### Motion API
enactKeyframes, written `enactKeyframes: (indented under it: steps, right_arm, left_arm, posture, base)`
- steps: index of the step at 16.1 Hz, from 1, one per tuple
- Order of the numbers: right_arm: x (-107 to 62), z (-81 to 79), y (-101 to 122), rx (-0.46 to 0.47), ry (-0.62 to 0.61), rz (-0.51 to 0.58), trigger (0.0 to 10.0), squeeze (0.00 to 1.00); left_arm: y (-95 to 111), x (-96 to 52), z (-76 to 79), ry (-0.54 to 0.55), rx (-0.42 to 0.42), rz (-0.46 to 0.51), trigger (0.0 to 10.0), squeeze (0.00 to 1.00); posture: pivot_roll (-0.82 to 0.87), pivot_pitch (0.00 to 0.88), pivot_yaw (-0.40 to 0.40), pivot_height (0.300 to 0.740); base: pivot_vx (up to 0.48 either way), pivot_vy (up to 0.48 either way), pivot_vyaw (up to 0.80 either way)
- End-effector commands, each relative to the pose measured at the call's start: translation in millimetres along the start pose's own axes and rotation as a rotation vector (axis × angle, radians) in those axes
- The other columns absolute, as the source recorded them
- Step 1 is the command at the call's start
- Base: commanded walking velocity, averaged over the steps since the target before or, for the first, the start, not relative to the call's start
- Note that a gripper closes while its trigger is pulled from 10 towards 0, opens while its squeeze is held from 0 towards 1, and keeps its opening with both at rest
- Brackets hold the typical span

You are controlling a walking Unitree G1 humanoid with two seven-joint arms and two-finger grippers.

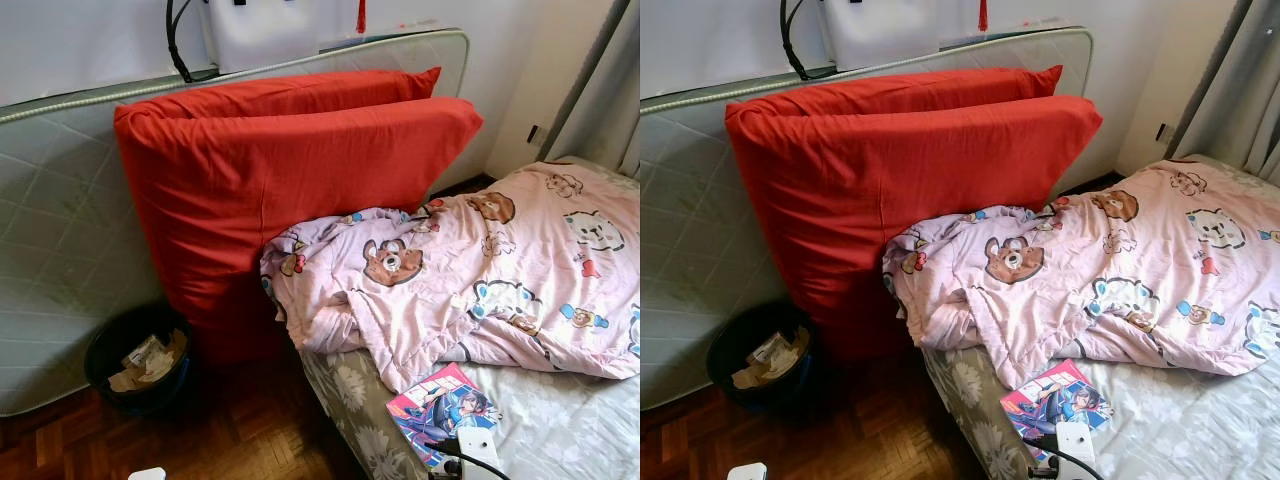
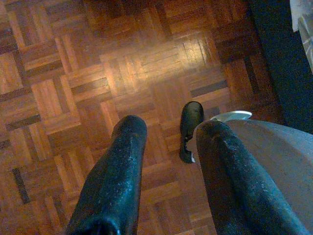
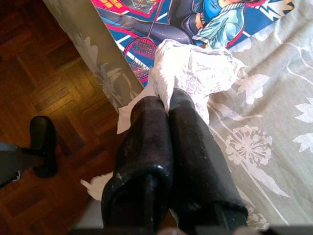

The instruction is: Clean up the room

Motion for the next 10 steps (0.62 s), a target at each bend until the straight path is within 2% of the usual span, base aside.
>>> enactKeyframes:
  steps: [1, 3, 6, 8, 10]
  right_arm:
    - [0.2, 2.4, 1, 0.010, -0.005, -0.004, 10.0, 0.00]
    - [0.2, 2.2, 1, 0.011, -0.005, -0.005, 10.0, 0.00]
    - [-0.1, 2.0, -2, 0.009, -0.004, -0.015, 10.0, 0.00]
    - [-0.2, 1.4, -2, 0.009, -0.002, -0.016, 10.0, 0.00]
    - [0.5, -2.3, -1, 0.010, 0.002, -0.016, 10.0, 0.00]
  left_arm:
    - [0, 0.6, -0.4, 0.003, -0.005, -0.013, 10.0, 0.00]
    - [2, 2.0, 3.7, 0.002, -0.006, -0.013, 10.0, 0.00]
    - [4, 5.8, 29.3, -0.020, 0.001, -0.013, 10.0, 0.00]
    - [4, 6.7, 38.0, -0.032, 0.005, -0.010, 10.0, 0.00]
    - [4, 7.0, 42.1, -0.035, 0.006, -0.007, 10.0, 0.00]
  posture:
    - [0.04, 0.010, -0.007, 0.740]
    - [0.04, 0.012, -0.007, 0.740]
    - [0.04, 0.017, -0.007, 0.740]
    - [0.04, 0.018, -0.008, 0.740]
    - [0.04, 0.019, -0.006, 0.740]
  base:
    - [0.000, 0.307, 0.00]
    - [0.000, 0.339, 0.00]
    - [0.000, 0.334, 0.00]
    - [0.000, 0.354, 0.00]
    - [0.000, 0.000, 0.00]
Point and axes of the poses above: a point about 5 cm out from each wrist's last joint towards the gripper, its own x axis pointing out of the wrist towards the gripper, its own y axis along the axis of the wrist's last joint, z = x × y, the point moved 2 cm from there along x, pointing out of the wrist towards the gripper, and after that the axes turned 2 degrees about x, right-handed, at the moved point
